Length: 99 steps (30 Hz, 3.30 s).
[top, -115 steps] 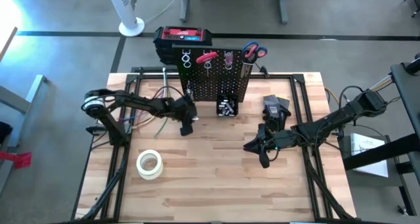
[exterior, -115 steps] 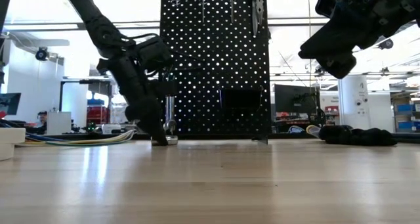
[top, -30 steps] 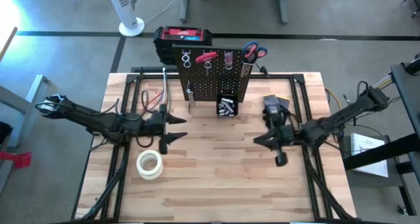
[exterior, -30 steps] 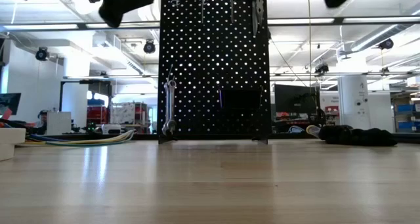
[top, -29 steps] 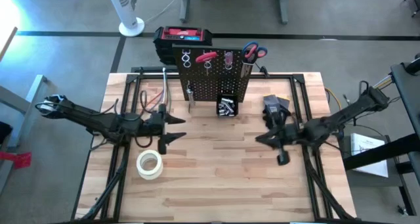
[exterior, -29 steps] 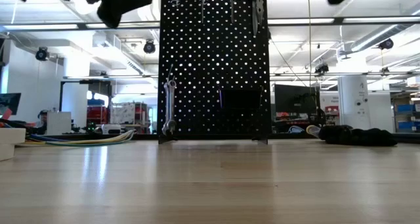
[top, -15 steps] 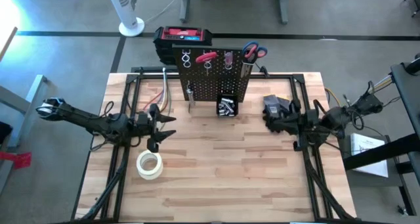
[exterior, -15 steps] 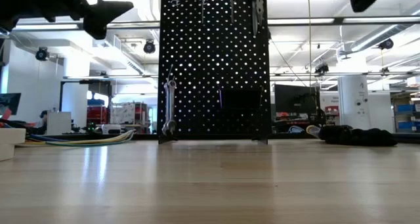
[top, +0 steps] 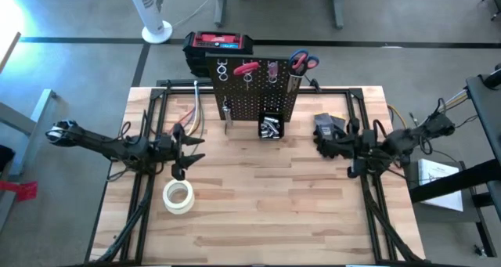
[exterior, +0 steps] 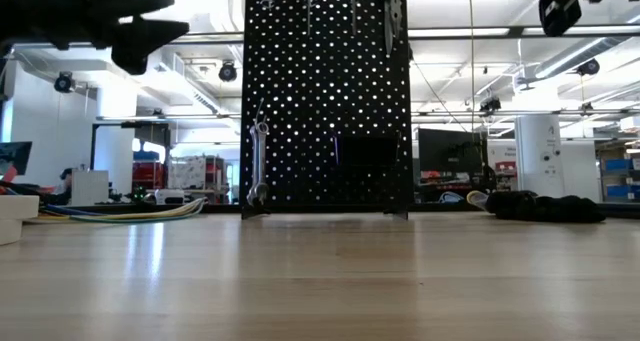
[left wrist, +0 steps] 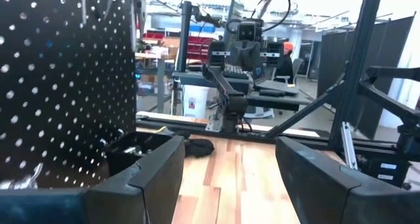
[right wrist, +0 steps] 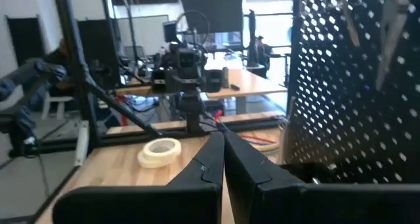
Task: Hang tools onto peg board
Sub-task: Return to Home Position
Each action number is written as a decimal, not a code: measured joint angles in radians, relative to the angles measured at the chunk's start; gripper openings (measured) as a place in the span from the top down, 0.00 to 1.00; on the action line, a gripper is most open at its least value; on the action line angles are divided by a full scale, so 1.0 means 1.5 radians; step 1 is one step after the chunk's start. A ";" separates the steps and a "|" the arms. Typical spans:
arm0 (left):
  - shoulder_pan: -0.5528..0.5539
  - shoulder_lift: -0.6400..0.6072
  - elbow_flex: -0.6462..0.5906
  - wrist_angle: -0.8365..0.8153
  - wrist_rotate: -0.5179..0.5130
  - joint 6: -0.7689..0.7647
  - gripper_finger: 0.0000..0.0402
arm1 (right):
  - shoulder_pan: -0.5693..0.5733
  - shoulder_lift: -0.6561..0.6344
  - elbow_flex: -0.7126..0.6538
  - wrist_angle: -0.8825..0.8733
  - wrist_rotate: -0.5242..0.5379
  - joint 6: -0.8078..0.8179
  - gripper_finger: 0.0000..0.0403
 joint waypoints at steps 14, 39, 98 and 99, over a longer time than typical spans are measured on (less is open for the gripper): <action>0.001 -0.091 -0.064 0.000 -0.030 0.006 0.42 | -0.030 -0.030 -0.132 0.228 -0.027 -0.064 1.00; -0.002 -0.327 -0.063 -0.257 -0.046 -0.038 0.42 | -0.255 -0.106 -0.129 0.099 -0.264 0.043 1.00; -0.003 -0.267 -0.110 -0.193 -0.030 0.025 1.00 | -0.254 -0.081 -0.247 0.136 -0.268 0.020 1.00; -0.003 -0.284 -0.109 -0.212 -0.029 0.025 1.00 | -0.254 -0.086 -0.246 0.136 -0.276 0.008 1.00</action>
